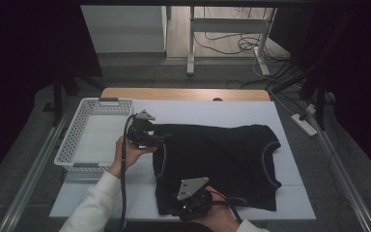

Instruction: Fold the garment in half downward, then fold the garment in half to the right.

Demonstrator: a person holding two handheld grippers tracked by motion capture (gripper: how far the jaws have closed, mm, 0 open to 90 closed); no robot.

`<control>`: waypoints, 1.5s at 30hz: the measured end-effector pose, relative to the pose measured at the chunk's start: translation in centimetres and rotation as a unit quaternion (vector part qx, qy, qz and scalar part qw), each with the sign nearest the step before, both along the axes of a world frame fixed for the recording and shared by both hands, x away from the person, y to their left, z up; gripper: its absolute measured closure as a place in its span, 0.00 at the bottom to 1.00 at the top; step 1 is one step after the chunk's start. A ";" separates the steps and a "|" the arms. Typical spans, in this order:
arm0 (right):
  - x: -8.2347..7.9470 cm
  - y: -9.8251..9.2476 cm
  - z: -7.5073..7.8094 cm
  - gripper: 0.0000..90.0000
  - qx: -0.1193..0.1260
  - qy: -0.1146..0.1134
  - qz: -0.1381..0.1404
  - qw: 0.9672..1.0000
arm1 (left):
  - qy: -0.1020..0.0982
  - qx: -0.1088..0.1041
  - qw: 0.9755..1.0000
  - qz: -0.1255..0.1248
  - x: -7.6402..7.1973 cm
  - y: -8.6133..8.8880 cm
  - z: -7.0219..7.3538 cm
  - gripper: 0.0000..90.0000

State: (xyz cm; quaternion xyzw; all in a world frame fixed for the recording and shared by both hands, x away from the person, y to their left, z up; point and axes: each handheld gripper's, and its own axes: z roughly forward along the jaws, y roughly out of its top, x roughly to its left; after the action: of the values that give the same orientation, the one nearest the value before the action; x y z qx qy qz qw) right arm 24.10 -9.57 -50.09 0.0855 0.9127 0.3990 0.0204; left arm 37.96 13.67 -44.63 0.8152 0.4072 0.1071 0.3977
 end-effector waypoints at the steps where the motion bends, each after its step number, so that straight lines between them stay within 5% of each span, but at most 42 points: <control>1: 0.0 -0.3 0.2 0.47 0.006 -0.003 -0.005 1.000 | 0.000 0.000 1.000 0.000 0.0 0.0 0.0 0.29; 6: 0.3 -0.8 0.4 0.41 0.035 -0.004 -0.019 0.999 | -0.004 -0.005 1.000 -0.001 0.1 0.3 0.3 0.26; 16: -0.1 -0.1 0.7 0.35 0.047 -0.019 -0.025 0.998 | -0.003 -0.016 1.000 -0.007 0.1 1.2 0.9 0.24; 45: 1.3 0.4 0.7 0.35 0.020 -0.032 -0.051 0.998 | -0.003 -0.008 1.000 -0.024 -0.4 1.3 1.4 0.22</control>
State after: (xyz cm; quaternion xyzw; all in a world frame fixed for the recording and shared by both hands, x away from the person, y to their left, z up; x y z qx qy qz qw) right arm 25.38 -9.20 -49.40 0.1193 0.8979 0.4181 0.0685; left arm 37.54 15.02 -43.24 0.8209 0.3872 0.0970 0.4083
